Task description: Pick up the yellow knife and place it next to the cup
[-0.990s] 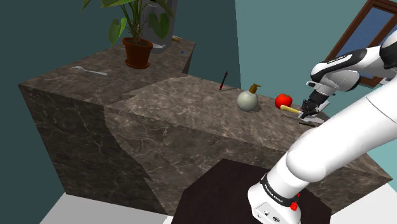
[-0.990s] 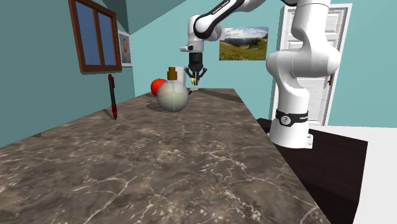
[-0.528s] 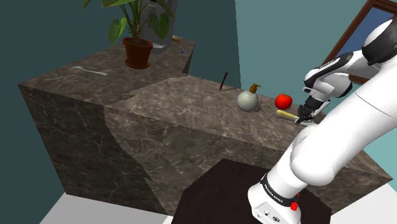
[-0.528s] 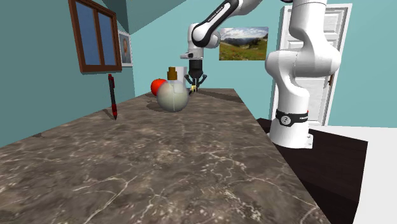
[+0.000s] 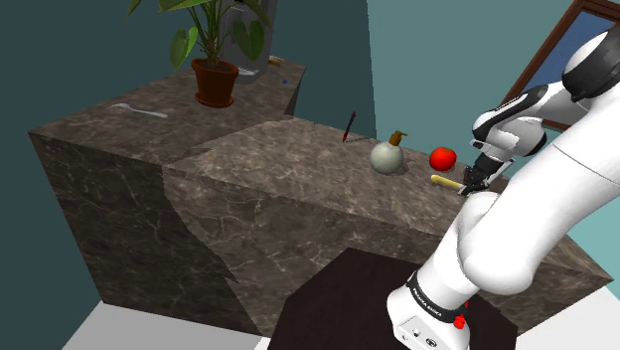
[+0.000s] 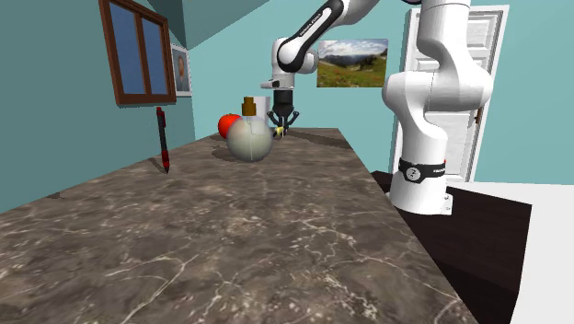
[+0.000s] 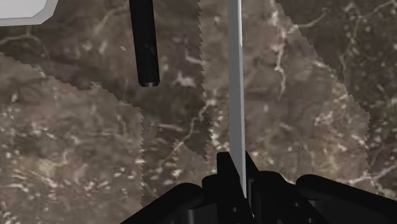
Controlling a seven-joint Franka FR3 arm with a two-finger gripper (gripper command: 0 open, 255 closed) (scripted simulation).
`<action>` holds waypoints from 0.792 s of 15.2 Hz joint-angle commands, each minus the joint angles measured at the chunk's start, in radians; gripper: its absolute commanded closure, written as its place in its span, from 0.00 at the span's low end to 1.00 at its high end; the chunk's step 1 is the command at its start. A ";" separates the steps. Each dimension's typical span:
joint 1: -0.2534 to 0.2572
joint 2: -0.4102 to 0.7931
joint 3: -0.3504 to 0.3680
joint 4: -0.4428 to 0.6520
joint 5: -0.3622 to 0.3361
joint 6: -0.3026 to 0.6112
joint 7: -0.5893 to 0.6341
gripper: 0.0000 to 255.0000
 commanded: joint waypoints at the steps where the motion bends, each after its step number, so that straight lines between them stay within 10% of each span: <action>1: 0.000 0.000 0.000 0.000 0.000 0.000 0.000 1.00; 2: 0.000 0.000 0.000 0.000 0.000 0.000 0.000 0.00; 7: 0.000 0.000 0.000 0.000 0.000 0.000 0.000 0.00; 9: -0.341 0.010 0.345 0.027 0.026 -0.065 -0.018 0.00; 12: -0.342 -0.096 0.367 0.061 -0.090 -0.142 0.069 0.00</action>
